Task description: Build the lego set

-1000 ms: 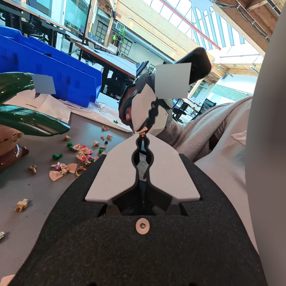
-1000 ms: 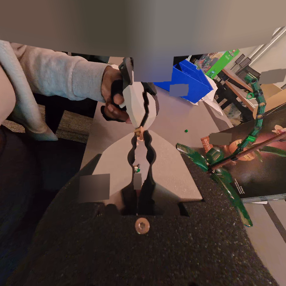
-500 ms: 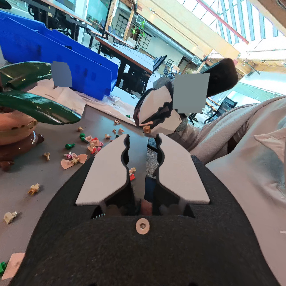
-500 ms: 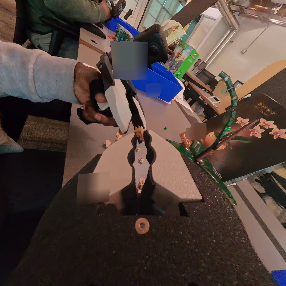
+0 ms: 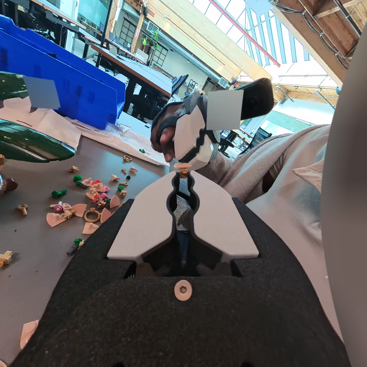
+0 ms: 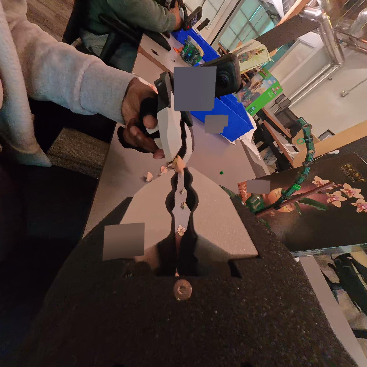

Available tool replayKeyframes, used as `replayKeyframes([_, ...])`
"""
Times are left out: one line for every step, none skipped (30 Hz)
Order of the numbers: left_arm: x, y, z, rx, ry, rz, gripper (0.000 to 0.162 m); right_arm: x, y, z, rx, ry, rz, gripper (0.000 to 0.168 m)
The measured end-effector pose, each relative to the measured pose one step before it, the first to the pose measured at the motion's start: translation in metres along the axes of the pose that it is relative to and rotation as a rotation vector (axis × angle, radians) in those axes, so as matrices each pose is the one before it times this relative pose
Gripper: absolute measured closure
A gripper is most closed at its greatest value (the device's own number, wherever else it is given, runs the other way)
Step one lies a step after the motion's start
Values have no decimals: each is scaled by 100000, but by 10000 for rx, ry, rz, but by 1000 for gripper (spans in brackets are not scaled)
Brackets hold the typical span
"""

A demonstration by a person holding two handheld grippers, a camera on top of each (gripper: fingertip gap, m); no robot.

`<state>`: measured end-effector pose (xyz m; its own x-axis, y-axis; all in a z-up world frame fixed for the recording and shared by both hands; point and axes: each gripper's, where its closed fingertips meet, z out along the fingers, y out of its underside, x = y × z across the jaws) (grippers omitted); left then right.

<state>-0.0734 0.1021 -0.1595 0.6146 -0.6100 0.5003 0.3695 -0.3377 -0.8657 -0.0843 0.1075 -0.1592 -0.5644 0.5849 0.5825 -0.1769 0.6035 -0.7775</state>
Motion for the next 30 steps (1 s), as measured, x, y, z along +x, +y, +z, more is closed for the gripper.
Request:
replayKeyframes([61, -15, 19, 7, 42, -50, 155, -118, 3, 17, -44, -124, -133, 162])
replayKeyframes([73, 32, 64, -7, 68, -66, 156, -5, -83, 123, -6, 0, -154, 160])
replayKeyframes([-33, 119, 86, -44, -2, -66, 156, 82, 22, 137, -89, 71, -168, 160])
replayKeyframes([-139, 133, 6, -37, -66, -31, 155, -99, 248, 123, -205, -60, -180, 162])
replayKeyframes([-162, 206, -45, -100, -75, 25, 156, -92, 202, 67, -169, -55, -19, 163])
replayKeyframes([-35, 329, -29, -175, -24, 80, 156, -264, 106, 40, -76, -214, 149, 163])
replayKeyframes([-63, 403, 20, -243, -98, 132, 156, -315, 91, 36, -55, -293, 240, 164])
replayKeyframes([-163, 539, 49, -396, -254, 321, 156, -407, 141, 59, -128, -397, 289, 163])
replayKeyframes([-354, 591, 53, -531, -461, 535, 156, -396, 571, 211, -240, -367, 316, 165])
replayKeyframes([-374, 489, -2, -538, -542, 696, 156, -211, 435, 250, -137, -292, 479, 165])
replayKeyframes([-288, 242, -56, -398, -473, 615, 156, -43, 218, 210, 91, -253, 663, 164])
replayKeyframes([-301, -33, -140, -175, -420, 493, 155, 57, -92, 109, 381, -271, 941, 164])
replayKeyframes([-512, -136, -159, -22, -484, 307, 156, 29, -614, -42, 760, -358, 1172, 168])
replayKeyframes([-357, -69, -92, 36, -314, 281, 156, -37, -787, -108, 780, -411, 1294, 168])
replayKeyframes([256, -131, -31, 163, 103, 44, 156, 370, -392, -64, 454, -38, 1000, 168])
replayKeyframes([619, -444, -105, 378, 375, -408, 156, 817, 406, -56, -103, 397, 329, 168])
replayKeyframes([428, -312, -136, 314, 315, -580, 156, 853, 407, -187, -96, 555, -314, 168])
replayKeyframes([18, -289, -228, 353, 147, -537, 156, -19, 220, -178, 35, 75, -605, 168])
replayKeyframes([-317, 40, -257, 160, 7, -389, 156, -281, -426, -270, 433, -19, -361, 168])
replayKeyframes([-337, 252, -236, 48, 28, -276, 156, -323, -476, -255, 354, -76, -333, 168])
replayKeyframes([4, 135, -178, 123, 260, -456, 156, -168, -25, -173, -35, 48, -610, 164])
replayKeyframes([343, -19, -123, 200, 530, -716, 156, 217, 263, -42, -324, 374, -795, 145])
replayKeyframes([428, -40, -87, 192, 597, -663, 156, -76, 227, 76, -394, 174, -946, 143])
replayKeyframes([200, 9, -31, 159, 387, -487, 156, -429, 8, 203, -297, -84, -861, 147])
replayKeyframes([229, 145, 31, 45, 354, -407, 156, -306, -221, 267, -194, -48, -699, 149])
replayKeyframes([352, 194, 71, -11, 403, -349, 156, -200, -273, 250, -127, -54, -611, 155])
replayKeyframes([221, 59, 88, 66, 257, -270, 156, -262, -200, 225, -149, -177, -547, 155])
replayKeyframes([121, 141, 98, -14, 163, -175, 156, -60, -205, 200, -95, -72, -428, 156])
replayKeyframes([55, 175, 102, -58, 86, -98, 156, -61, -176, 185, -71, -102, -358, 158])
replayKeyframes([73, 90, 85, -28, 72, -88, 156, -236, -177, 145, -34, -239, -290, 162])
